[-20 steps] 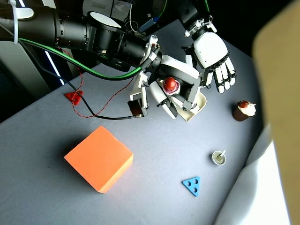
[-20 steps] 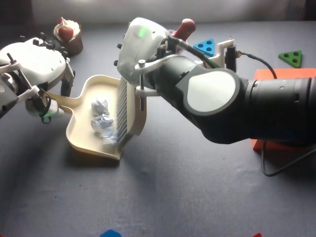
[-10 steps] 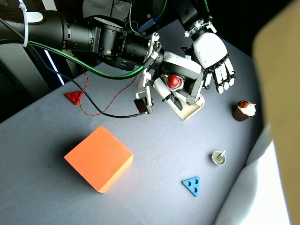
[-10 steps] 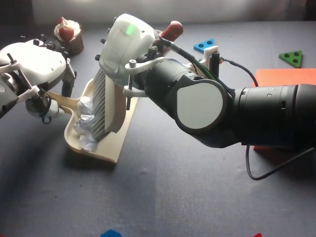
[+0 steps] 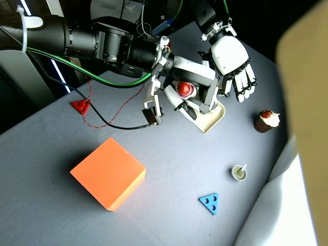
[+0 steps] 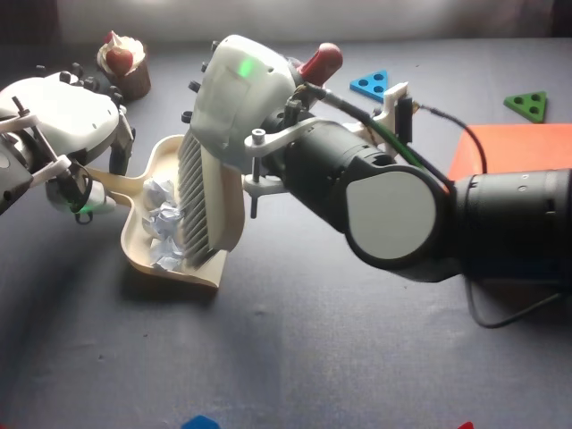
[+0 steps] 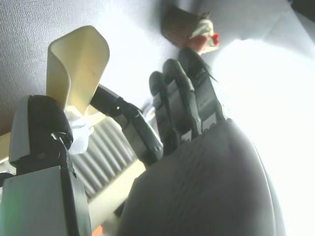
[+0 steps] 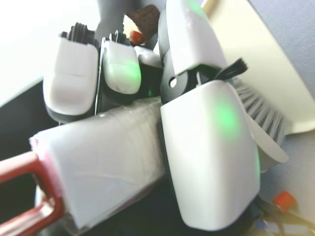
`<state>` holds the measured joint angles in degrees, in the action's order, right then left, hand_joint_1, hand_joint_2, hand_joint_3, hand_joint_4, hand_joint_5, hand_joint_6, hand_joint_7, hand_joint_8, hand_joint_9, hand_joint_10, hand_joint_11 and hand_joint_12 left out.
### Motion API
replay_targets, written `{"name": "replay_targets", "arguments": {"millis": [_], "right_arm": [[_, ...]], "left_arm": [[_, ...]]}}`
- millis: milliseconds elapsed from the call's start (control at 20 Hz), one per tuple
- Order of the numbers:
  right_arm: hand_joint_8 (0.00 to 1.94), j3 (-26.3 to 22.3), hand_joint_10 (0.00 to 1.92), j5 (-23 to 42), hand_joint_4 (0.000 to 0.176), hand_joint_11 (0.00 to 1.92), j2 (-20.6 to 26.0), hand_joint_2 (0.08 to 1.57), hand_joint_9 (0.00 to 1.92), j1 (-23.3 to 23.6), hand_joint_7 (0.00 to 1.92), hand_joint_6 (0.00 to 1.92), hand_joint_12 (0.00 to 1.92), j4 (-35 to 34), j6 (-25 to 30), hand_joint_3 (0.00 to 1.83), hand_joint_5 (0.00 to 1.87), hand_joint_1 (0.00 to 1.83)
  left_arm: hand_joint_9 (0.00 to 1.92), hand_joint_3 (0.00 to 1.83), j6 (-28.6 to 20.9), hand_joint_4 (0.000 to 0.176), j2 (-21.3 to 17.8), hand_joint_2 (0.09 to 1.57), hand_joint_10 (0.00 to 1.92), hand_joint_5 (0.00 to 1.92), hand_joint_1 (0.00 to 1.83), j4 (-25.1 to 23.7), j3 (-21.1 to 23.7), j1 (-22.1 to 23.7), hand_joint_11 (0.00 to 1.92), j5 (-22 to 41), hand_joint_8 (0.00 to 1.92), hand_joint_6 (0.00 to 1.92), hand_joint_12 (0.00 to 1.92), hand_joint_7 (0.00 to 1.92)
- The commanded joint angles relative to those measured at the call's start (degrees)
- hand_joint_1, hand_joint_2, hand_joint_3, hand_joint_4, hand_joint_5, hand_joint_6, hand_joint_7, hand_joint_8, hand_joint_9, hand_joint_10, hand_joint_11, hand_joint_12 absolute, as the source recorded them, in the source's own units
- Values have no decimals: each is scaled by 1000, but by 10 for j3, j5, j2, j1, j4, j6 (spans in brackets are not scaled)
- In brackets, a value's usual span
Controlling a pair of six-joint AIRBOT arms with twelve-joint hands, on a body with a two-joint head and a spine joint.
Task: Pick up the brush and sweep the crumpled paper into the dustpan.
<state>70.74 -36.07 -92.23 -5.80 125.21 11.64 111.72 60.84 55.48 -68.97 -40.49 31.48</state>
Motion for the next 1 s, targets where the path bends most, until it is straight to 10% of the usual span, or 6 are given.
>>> {"name": "replay_targets", "arguments": {"millis": [0, 200, 350, 500, 600, 950], "right_arm": [[1941, -6, 1921, -39, 0, 1600, 10, 1144, 1387, 7, 1025, 1921, 1921, 46, -8, 2, 953, 1451], [1941, -21, 1921, -39, 0, 1614, 29, 1143, 1405, 10, 987, 1921, 1921, 46, -8, 1, 982, 1467], [1941, -30, 1921, -39, 0, 1612, 46, 1143, 1425, 12, 1050, 1921, 1921, 46, -8, 1, 1002, 1456], [1941, -37, 1921, -39, 0, 1611, 68, 1143, 1416, 13, 1050, 1921, 1921, 47, -8, 1, 992, 1456], [1941, -50, 1921, -39, 0, 1611, 89, 1139, 1414, 16, 1048, 1921, 1921, 47, -8, 0, 989, 1475], [1941, -115, 1921, -45, 0, 1608, 158, 1145, 1415, 16, 1048, 1921, 1921, 12, -58, 2, 1011, 1469]], "left_arm": [[321, 2, 3, 67, -3, 1100, 2, 1017, 1068, -18, 0, 2, 97, 52, 1, 918, 541, 396], [322, 0, 3, 145, -4, 1101, 2, 1010, 1038, -18, 0, 2, 109, 54, 6, 928, 539, 400], [322, 0, 3, 47, -4, 1084, 2, 1057, 1087, -18, 1, 2, 106, 54, 3, 854, 533, 404], [303, 1, 3, 130, -4, 1097, 1, 1018, 1046, -16, 1, 2, 76, 56, 3, 915, 531, 382], [303, 0, 3, 72, -4, 1088, 0, 1045, 1075, -16, 1, 2, 67, 56, 3, 872, 537, 392], [314, 0, 3, 52, -5, 1090, 2, 1042, 1081, -15, 1, 2, 84, 58, 2, 877, 548, 391]]}}
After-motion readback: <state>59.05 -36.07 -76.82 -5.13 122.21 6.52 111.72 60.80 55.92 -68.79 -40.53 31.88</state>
